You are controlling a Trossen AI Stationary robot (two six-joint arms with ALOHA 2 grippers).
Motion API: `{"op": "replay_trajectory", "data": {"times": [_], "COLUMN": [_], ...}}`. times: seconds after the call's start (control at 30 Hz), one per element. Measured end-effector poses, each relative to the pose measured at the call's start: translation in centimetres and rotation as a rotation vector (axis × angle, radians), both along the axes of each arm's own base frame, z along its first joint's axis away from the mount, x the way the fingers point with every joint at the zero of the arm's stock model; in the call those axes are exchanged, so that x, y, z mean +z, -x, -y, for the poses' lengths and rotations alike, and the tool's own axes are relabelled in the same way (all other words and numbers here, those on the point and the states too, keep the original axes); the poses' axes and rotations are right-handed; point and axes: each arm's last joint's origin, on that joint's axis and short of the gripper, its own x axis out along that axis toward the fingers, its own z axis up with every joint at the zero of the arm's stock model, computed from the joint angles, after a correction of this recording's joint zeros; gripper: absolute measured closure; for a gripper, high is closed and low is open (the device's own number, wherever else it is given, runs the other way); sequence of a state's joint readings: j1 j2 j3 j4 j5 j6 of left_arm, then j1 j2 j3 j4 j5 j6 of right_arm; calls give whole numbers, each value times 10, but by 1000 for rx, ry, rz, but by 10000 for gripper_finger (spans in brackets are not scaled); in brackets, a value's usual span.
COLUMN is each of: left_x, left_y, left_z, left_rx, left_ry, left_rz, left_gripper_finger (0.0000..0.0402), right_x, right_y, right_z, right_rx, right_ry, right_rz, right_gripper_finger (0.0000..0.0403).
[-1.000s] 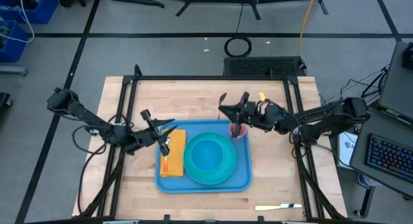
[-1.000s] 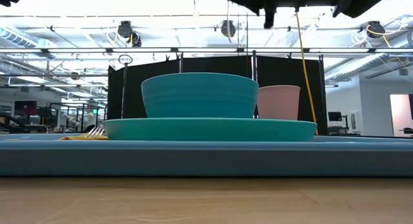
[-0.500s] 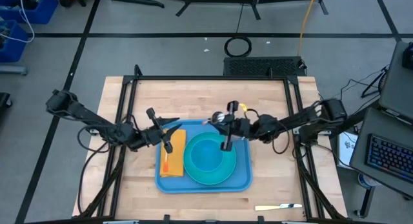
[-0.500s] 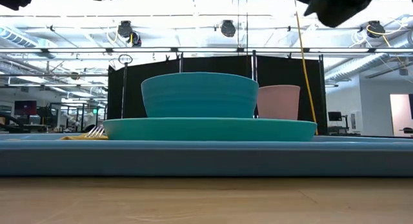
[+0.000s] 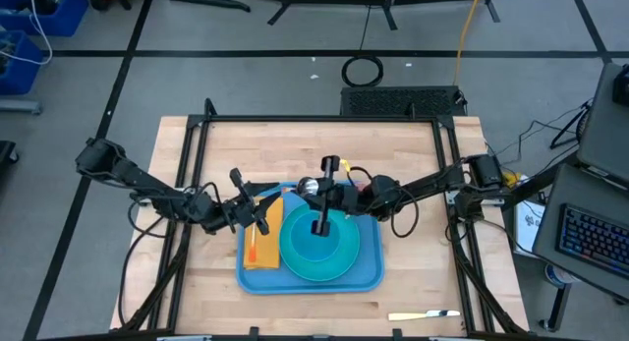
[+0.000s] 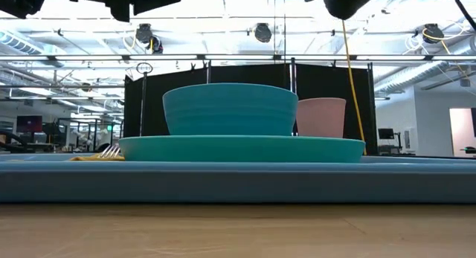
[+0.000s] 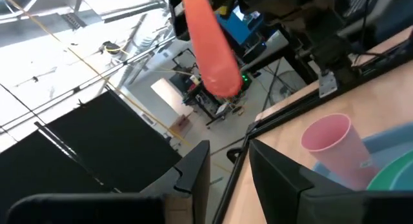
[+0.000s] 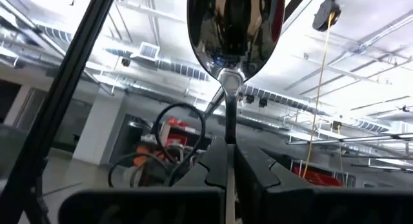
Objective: Set up tray
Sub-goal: Put the spoon on top of the yellow napkin beside the fork
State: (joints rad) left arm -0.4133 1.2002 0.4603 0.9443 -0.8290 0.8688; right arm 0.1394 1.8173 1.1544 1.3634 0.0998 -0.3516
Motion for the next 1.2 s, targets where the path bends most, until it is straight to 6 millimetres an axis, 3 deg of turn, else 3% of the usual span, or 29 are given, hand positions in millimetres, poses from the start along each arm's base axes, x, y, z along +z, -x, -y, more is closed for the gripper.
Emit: {"op": "replay_trajectory", "data": {"times": [0.87,1.2], "left_x": [8,8], "left_y": [1,0], "left_z": [0,-1], "left_rx": [-20,-45], "left_ry": [18,30], "left_rz": [88,100], "left_gripper_finger": [289,289], "right_x": [3,-10], "right_y": [-4,-18], "right_z": [13,17], "right_rx": [24,10], "right_ry": [-83,-83], "right_rz": [-8,-8], "right_gripper_finger": [401,401]}}
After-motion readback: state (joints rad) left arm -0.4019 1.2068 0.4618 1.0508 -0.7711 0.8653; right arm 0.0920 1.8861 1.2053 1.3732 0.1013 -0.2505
